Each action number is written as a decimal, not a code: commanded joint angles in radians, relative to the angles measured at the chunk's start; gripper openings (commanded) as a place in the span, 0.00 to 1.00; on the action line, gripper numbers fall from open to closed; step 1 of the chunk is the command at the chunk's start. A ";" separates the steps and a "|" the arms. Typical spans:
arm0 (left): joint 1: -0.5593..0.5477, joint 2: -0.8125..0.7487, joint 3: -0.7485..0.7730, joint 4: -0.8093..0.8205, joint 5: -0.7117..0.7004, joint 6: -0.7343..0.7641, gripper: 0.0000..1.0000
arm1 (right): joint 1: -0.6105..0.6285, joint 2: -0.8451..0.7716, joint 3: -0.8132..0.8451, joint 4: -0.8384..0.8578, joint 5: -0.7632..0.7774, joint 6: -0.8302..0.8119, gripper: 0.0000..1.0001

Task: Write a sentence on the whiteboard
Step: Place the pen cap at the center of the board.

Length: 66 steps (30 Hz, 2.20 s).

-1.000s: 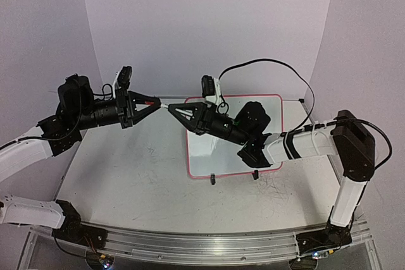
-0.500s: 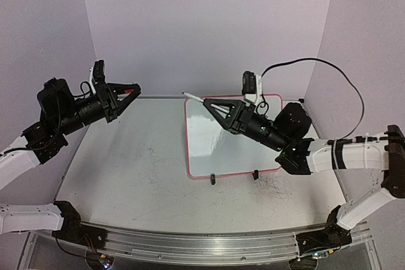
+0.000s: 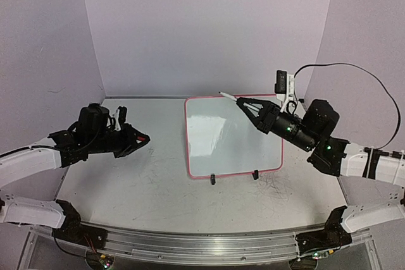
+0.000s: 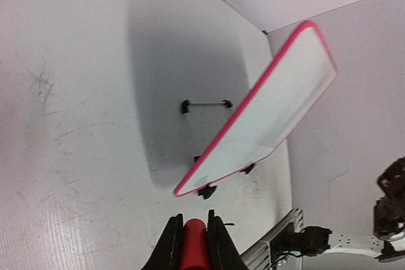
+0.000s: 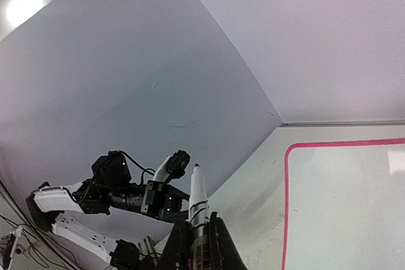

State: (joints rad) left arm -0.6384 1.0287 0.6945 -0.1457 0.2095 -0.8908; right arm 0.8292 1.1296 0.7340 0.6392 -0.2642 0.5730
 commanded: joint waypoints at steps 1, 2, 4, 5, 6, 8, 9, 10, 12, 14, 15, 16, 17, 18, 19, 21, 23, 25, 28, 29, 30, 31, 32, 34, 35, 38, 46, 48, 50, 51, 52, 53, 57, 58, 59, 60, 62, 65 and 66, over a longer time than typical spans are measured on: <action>0.000 0.111 -0.013 0.004 0.000 0.035 0.00 | 0.001 -0.019 0.085 -0.124 0.063 -0.160 0.00; 0.000 0.144 -0.013 0.016 0.013 0.041 0.00 | 0.001 -0.020 0.089 -0.134 0.074 -0.170 0.00; 0.000 0.208 -0.005 0.047 0.058 0.058 0.00 | 0.000 -0.016 0.106 -0.166 0.068 -0.201 0.00; 0.000 0.245 -0.001 0.058 0.075 0.065 0.00 | -0.001 -0.013 0.116 -0.181 0.057 -0.215 0.00; 0.000 0.272 0.003 0.071 0.090 0.070 0.00 | 0.000 -0.012 0.125 -0.196 0.052 -0.224 0.00; 0.001 0.318 0.004 0.106 0.127 0.078 0.00 | 0.001 -0.013 0.138 -0.217 0.039 -0.242 0.00; 0.000 0.338 0.004 0.121 0.142 0.080 0.00 | 0.000 -0.016 0.139 -0.222 0.031 -0.251 0.00; 0.000 0.359 0.002 0.136 0.153 0.084 0.00 | 0.000 -0.020 0.138 -0.223 0.025 -0.258 0.00; 0.000 0.400 0.001 0.158 0.166 0.090 0.01 | 0.000 -0.030 0.133 -0.225 0.031 -0.264 0.00; 0.000 0.438 0.002 0.171 0.170 0.096 0.01 | -0.001 -0.038 0.128 -0.226 0.043 -0.266 0.00; 0.001 0.455 0.003 0.172 0.171 0.099 0.01 | 0.000 -0.043 0.125 -0.227 0.048 -0.267 0.00; 0.000 0.467 0.001 0.177 0.173 0.099 0.01 | 0.000 -0.048 0.123 -0.227 0.052 -0.268 0.00; 0.000 0.479 -0.001 0.183 0.175 0.099 0.02 | 0.000 -0.052 0.122 -0.227 0.056 -0.269 0.00; 0.000 0.490 -0.002 0.189 0.177 0.101 0.02 | 0.000 -0.055 0.120 -0.228 0.060 -0.269 0.00; 0.000 0.499 -0.003 0.192 0.178 0.105 0.03 | 0.000 -0.058 0.119 -0.228 0.066 -0.269 0.00; 0.000 0.517 -0.005 0.196 0.176 0.112 0.04 | -0.001 -0.062 0.116 -0.230 0.084 -0.267 0.00; 0.000 0.528 -0.007 0.197 0.176 0.116 0.05 | 0.000 -0.065 0.117 -0.236 0.098 -0.265 0.00; 0.001 0.537 -0.009 0.201 0.178 0.119 0.09 | 0.000 -0.068 0.117 -0.239 0.103 -0.265 0.00; 0.000 0.552 -0.014 0.204 0.174 0.124 0.10 | 0.000 -0.068 0.119 -0.239 0.109 -0.268 0.00; 0.000 0.555 -0.019 0.206 0.170 0.122 0.10 | 0.000 -0.067 0.121 -0.239 0.112 -0.269 0.00; 0.000 0.558 -0.023 0.209 0.168 0.121 0.10 | 0.000 -0.065 0.123 -0.239 0.115 -0.269 0.00; 0.000 0.560 -0.027 0.212 0.167 0.121 0.10 | 0.001 -0.065 0.124 -0.239 0.116 -0.268 0.00; 0.000 0.563 -0.030 0.214 0.166 0.123 0.10 | 0.000 -0.065 0.125 -0.239 0.116 -0.265 0.00; 0.001 0.568 -0.034 0.216 0.162 0.125 0.11 | 0.000 -0.064 0.128 -0.239 0.112 -0.261 0.00; 0.000 0.568 -0.036 0.218 0.161 0.126 0.11 | 0.001 -0.062 0.128 -0.239 0.111 -0.260 0.00; 0.000 0.572 -0.043 0.217 0.152 0.130 0.15 | 0.000 -0.062 0.125 -0.239 0.114 -0.255 0.00; 0.002 0.542 -0.064 0.204 0.111 0.139 0.25 | 0.000 -0.058 0.122 -0.239 0.132 -0.240 0.00; 0.001 0.530 -0.056 0.183 0.100 0.147 0.27 | 0.000 -0.056 0.123 -0.240 0.135 -0.240 0.00; 0.002 0.514 -0.048 0.158 0.080 0.157 0.32 | 0.000 -0.053 0.122 -0.241 0.134 -0.241 0.00; 0.002 0.504 -0.045 0.146 0.069 0.161 0.34 | 0.000 -0.052 0.122 -0.242 0.134 -0.242 0.00; 0.002 0.491 -0.041 0.116 0.053 0.165 0.37 | 0.000 -0.051 0.122 -0.244 0.134 -0.243 0.00; 0.002 0.477 -0.035 0.084 0.035 0.172 0.39 | -0.001 -0.051 0.122 -0.247 0.135 -0.243 0.00; 0.002 0.390 0.014 -0.080 -0.091 0.221 0.53 | 0.000 -0.049 0.122 -0.270 0.147 -0.251 0.00; 0.002 0.357 0.033 -0.124 -0.127 0.239 0.60 | -0.001 -0.049 0.124 -0.281 0.154 -0.258 0.00; 0.003 0.324 0.050 -0.162 -0.152 0.256 0.68 | -0.001 -0.048 0.127 -0.304 0.170 -0.266 0.00; 0.003 0.291 0.068 -0.190 -0.169 0.279 0.76 | 0.000 -0.048 0.128 -0.316 0.179 -0.272 0.00; 0.006 0.234 0.102 -0.215 -0.179 0.314 0.87 | 0.000 -0.048 0.131 -0.343 0.190 -0.284 0.00; 0.011 0.162 0.143 -0.220 -0.229 0.341 0.99 | 0.000 -0.049 0.133 -0.356 0.195 -0.283 0.00; 0.014 0.138 0.148 -0.208 -0.266 0.348 0.99 | 0.000 -0.048 0.133 -0.357 0.197 -0.279 0.00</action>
State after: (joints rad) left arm -0.6344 1.2626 0.7677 -0.3172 0.0759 -0.6169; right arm 0.8295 1.0824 0.8280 0.2969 -0.0978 0.3073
